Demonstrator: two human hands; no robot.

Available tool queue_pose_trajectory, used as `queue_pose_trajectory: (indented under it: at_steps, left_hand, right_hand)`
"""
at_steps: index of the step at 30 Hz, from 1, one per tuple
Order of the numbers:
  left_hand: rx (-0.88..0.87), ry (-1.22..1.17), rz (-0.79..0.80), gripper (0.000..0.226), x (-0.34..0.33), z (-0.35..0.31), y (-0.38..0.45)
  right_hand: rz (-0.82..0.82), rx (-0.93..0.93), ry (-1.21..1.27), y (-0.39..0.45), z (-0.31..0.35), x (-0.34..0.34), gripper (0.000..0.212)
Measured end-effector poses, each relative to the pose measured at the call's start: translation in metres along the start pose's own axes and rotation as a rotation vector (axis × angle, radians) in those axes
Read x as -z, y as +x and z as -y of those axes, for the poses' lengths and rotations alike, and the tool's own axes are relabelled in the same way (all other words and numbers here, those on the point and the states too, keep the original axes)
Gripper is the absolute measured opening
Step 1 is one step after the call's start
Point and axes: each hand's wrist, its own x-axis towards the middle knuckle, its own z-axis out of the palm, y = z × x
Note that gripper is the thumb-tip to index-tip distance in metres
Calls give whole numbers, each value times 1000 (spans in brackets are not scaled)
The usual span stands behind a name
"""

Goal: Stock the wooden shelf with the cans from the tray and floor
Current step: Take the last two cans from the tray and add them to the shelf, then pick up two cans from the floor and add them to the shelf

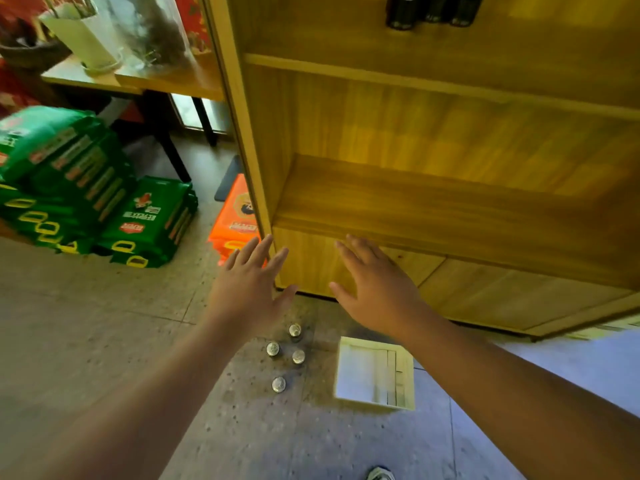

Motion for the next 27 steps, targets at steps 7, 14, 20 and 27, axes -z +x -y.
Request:
queue_pose_trajectory:
  at_steps: [7,14,20,27]
  left_hand:
    - [64,-40,7,74,-138,21,-22]
    - [118,-49,17,80,-282,35,-36]
    - [157,-29,-21,78,-406,58,-37]
    - [185,-42,-6,78,-528,71,-34]
  right_hand:
    - [66,45,0,14,-11,-135,74]
    - [86,93,-38,29,-27,-282,76]
    - [52,107,-3,48,-36,-418,76]
    - [125,100,49,60,-48,-537,78]
